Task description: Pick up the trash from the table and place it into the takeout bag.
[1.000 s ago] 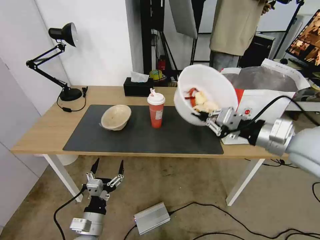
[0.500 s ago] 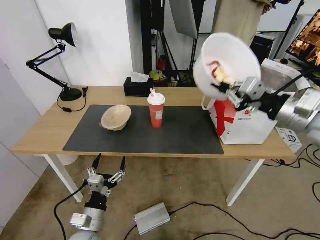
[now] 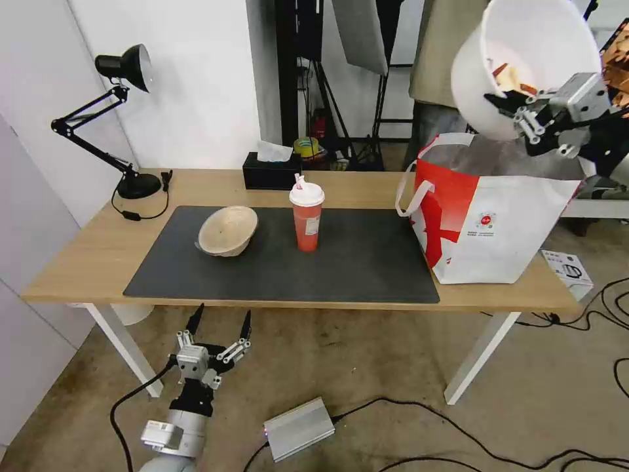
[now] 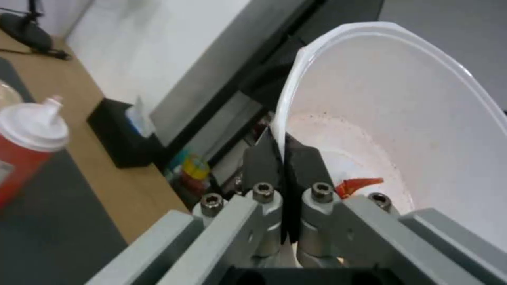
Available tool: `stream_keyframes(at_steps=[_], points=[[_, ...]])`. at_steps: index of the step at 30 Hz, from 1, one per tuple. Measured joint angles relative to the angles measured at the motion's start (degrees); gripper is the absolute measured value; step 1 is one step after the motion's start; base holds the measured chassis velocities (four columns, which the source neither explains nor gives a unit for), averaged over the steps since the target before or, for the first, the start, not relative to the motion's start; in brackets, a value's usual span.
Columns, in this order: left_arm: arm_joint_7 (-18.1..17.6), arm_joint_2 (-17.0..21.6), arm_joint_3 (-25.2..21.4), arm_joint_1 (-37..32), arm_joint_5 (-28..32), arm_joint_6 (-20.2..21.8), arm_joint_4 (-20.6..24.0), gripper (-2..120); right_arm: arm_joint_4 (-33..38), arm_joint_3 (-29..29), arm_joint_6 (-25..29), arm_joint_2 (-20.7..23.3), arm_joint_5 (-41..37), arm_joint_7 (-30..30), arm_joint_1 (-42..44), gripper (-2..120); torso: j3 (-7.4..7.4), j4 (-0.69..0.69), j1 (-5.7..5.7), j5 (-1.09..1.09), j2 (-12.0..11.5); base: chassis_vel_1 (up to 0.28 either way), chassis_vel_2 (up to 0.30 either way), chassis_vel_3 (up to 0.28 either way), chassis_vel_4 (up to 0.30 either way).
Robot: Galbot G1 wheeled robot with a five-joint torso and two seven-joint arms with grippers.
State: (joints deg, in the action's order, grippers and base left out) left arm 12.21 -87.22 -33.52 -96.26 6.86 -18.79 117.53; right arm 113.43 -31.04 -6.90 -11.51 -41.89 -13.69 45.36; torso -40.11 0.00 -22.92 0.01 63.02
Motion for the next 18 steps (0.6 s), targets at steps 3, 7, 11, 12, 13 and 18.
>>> stream_keyframes(at_steps=[3, 7, 11, 12, 13, 18], points=[[0.04, 0.04, 0.04, 0.0, 0.01, -0.04, 0.01, 100, -1.38, 0.0, 0.23, 0.01, 0.28, 0.0, -0.38, 0, 0.0, 0.0, 0.0, 0.0, 0.0, 0.0, 0.0, 0.0, 0.0], [0.07, 0.11, 0.07, 0.05, 0.08, -0.13, 0.09, 100, -3.36, 0.67, 0.71, -0.51, 1.45, -0.09, -0.67, 0, 0.0, 0.0, 0.0, 0.0, 0.0, 0.0, 0.0, 0.0, 0.0], [0.1, 0.19, 0.03, 0.02, 0.17, -0.33, 0.12, 100, -4.57, 2.4, 1.09, -1.22, 2.3, -0.14, -1.75, 0, 0.0, 0.0, 0.0, 0.0, 0.0, 0.0, 0.0, 0.0, 0.0], [0.1, 0.21, 0.01, -0.01, 0.2, -0.42, 0.11, 100, -4.92, 3.04, 1.19, -1.39, 2.58, -0.16, -2.2, 0, 0.0, 0.0, 0.0, 0.0, 0.0, 0.0, 0.0, 0.0, 0.0], [0.1, 0.21, 0.01, -0.01, 0.2, -0.42, 0.11, 100, -4.92, 3.04, 1.19, -1.39, 2.58, -0.16, -2.2, 0, 0.0, 0.0, 0.0, 0.0, 0.0, 0.0, 0.0, 0.0, 0.0], [0.16, 0.17, -0.05, -0.15, 0.28, -1.16, -0.04, 100, -8.28, 9.45, 2.37, -3.45, 4.82, -1.37, -7.85, 0, 0.0, 0.0, 0.0, -0.01, 0.0, 0.0, 0.0, 0.0, 0.0]])
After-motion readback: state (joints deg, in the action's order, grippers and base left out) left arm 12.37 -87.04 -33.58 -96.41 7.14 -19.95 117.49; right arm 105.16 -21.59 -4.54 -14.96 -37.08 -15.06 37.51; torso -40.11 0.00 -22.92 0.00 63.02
